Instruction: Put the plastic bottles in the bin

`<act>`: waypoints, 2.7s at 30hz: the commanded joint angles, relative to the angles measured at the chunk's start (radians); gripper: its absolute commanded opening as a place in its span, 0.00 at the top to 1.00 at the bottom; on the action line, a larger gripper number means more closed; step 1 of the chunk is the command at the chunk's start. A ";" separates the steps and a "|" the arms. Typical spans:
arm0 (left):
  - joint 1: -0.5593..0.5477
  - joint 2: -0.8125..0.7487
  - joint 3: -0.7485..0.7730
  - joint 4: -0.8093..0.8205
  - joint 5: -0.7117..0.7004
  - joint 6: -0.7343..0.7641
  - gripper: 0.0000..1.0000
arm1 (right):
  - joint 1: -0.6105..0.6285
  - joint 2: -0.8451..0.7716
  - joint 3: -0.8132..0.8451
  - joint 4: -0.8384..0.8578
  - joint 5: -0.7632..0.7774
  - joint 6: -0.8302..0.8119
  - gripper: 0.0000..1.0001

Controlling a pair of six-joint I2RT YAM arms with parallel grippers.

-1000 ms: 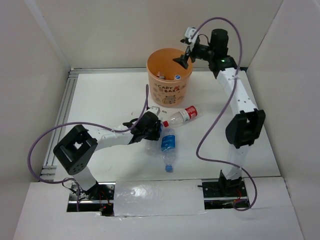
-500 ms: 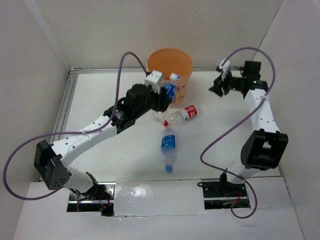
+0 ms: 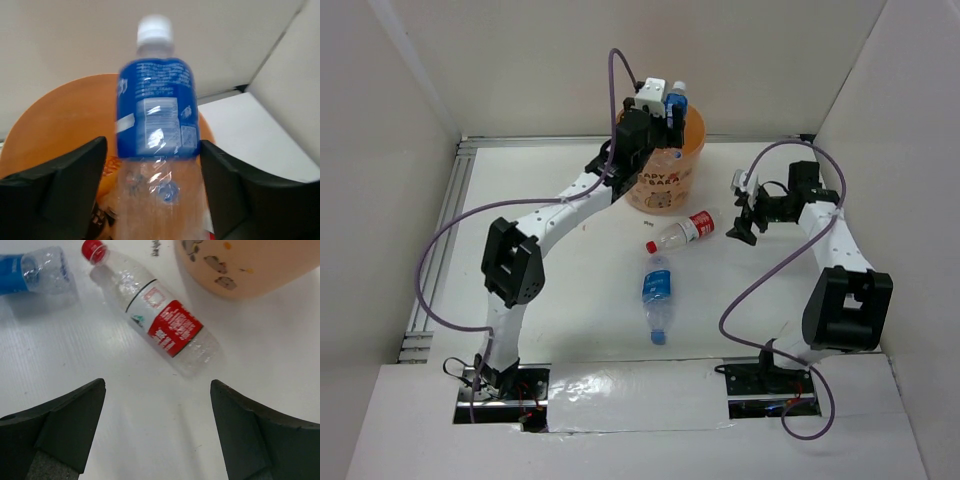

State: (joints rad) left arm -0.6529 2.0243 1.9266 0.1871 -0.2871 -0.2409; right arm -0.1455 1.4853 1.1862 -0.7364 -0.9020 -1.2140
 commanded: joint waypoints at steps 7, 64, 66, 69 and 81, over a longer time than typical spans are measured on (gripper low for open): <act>0.068 0.041 0.101 0.031 -0.046 0.028 0.01 | 0.118 0.012 -0.097 0.072 0.024 -0.205 0.06; -0.410 -0.980 -1.226 -0.238 -0.155 -0.417 0.01 | 0.082 -0.166 0.216 0.193 -0.367 -0.024 0.76; -0.410 -0.937 -1.213 -0.227 -0.146 -0.408 0.01 | 0.115 -0.140 0.259 0.288 -0.377 0.055 0.76; -0.410 -0.885 -1.194 -0.202 -0.110 -0.408 0.01 | 0.187 -0.016 0.407 0.457 -0.339 0.180 0.76; -0.410 -0.698 -1.134 -0.095 -0.035 -0.408 0.01 | 0.368 0.532 0.980 0.465 -0.226 0.220 0.70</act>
State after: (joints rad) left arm -1.0576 1.2907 0.7307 0.0128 -0.3470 -0.6579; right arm 0.2077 1.9392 2.0781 -0.2932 -1.1564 -1.0397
